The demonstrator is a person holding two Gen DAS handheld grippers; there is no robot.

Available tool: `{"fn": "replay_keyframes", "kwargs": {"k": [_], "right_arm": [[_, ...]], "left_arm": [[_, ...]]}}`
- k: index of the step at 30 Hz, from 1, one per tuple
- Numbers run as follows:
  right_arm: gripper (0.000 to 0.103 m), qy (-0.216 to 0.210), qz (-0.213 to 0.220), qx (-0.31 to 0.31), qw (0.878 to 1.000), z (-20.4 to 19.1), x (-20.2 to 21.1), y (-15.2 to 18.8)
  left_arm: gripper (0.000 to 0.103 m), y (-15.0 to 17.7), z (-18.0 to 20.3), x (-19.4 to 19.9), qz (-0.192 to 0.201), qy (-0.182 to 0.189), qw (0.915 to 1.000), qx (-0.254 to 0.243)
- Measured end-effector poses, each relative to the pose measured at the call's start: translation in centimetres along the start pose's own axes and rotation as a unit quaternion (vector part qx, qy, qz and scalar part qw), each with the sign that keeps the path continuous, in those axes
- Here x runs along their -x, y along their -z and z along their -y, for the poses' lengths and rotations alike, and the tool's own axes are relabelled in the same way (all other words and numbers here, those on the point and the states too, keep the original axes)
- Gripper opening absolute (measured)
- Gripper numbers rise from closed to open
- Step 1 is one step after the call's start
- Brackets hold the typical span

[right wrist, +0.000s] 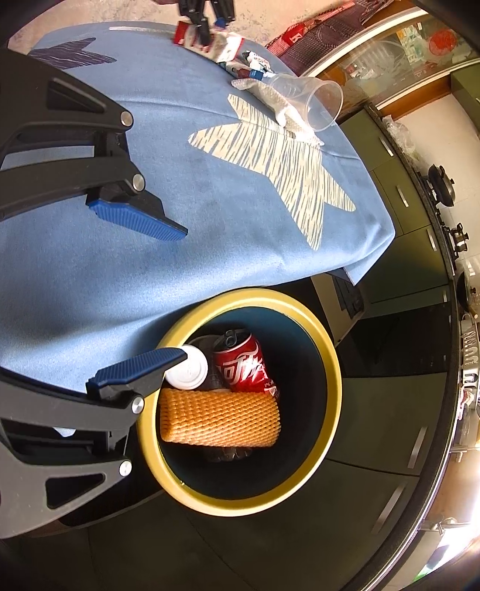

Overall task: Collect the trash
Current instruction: 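Grasp the milk carton with the left gripper and lift it, then carry the milk carton over the bin and open the left gripper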

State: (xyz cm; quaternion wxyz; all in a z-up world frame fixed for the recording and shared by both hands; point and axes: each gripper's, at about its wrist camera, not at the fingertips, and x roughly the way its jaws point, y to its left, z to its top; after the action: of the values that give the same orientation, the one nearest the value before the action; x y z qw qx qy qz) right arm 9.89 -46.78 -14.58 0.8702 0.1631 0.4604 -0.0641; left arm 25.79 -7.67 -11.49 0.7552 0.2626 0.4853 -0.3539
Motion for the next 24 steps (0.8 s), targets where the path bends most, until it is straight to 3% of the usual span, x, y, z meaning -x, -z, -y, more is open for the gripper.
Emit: {"fn": "replay_keyframes", "kwargs": {"k": [7,10,17,24], "right_arm": [[0.057,-0.016,0.015,-0.001,1.0,0.1,1.5,0.2],[0.057,-0.019,0.023,-0.003,1.0,0.3,2.2,0.2],[0.057,-0.023,0.04,-0.005,0.999,0.9,3.6,0.3],[0.057,-0.006,0.06,-0.017,0.998,3.4,6.0,0.8]], "left_arm": [[0.037,1.8,3.1,0.6,0.003,-0.022,0.9972,0.072],[0.037,2.5,5.5,1.2,0.018,-0.029,0.9968,0.073],[0.037,0.3,12.0,2.3,0.051,-0.013,0.9984,0.021],[0.037,-5.6,17.5,0.9,0.08,0.006,0.9959,-0.041]]}}
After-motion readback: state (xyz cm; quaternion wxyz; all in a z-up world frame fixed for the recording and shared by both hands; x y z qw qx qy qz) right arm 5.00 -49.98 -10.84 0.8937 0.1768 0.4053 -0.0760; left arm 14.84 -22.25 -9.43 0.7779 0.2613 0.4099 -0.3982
